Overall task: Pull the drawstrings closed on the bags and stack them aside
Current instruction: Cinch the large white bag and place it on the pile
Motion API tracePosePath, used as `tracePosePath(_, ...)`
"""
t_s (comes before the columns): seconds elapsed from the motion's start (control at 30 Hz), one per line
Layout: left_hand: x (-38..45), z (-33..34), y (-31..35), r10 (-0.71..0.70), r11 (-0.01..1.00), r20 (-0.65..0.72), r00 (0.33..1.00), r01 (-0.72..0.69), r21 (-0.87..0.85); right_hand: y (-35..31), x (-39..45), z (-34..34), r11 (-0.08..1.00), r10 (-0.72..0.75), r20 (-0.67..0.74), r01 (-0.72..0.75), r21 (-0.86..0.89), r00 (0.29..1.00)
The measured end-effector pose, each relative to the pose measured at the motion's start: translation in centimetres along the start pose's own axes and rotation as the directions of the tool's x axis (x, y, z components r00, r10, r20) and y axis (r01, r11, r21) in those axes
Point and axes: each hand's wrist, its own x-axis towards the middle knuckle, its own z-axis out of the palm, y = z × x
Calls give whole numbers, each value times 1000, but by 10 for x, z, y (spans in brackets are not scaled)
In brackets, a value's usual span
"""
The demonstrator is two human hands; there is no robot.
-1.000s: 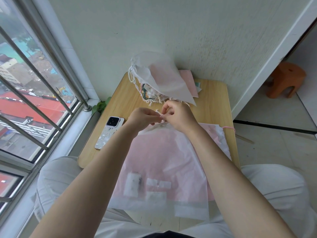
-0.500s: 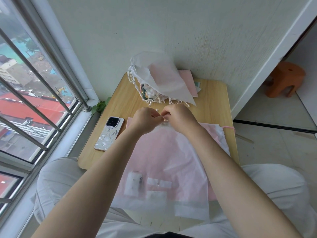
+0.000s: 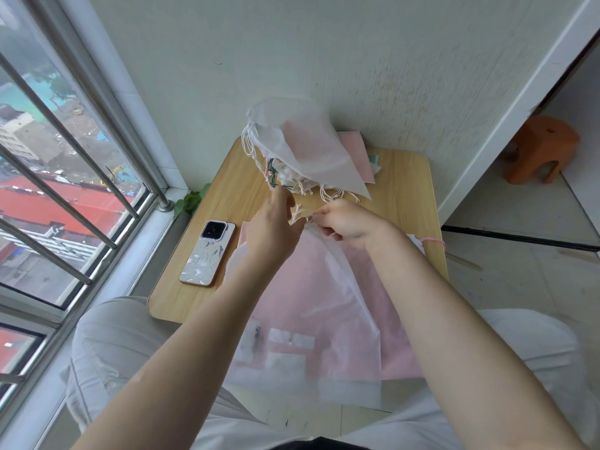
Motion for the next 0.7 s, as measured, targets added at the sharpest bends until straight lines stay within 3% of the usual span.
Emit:
tracePosePath(0.1,-3,2,1,-44,990,36,998,48,-135,6,1,0,970,59,19,-62,234,998)
tracePosePath(0.3,-6,3,1,-47,970,115,992,73,-231,9,4,0,921,115,-1,-107,374,993)
tracePosePath(0.5,2,2,1,-145,968,135,980,168,-185,12,4,-2,909,116,-43,-89,406,992)
tracePosePath(0.6,5,-3,-1,-118,971,208,971,156,-180,17,5,-5,917,90,-47,-65,394,995)
tracePosePath(0.7,8,-9,0,-199,909,344,918,304,-285,21,4,-5,953,51,-74,-26,302,996)
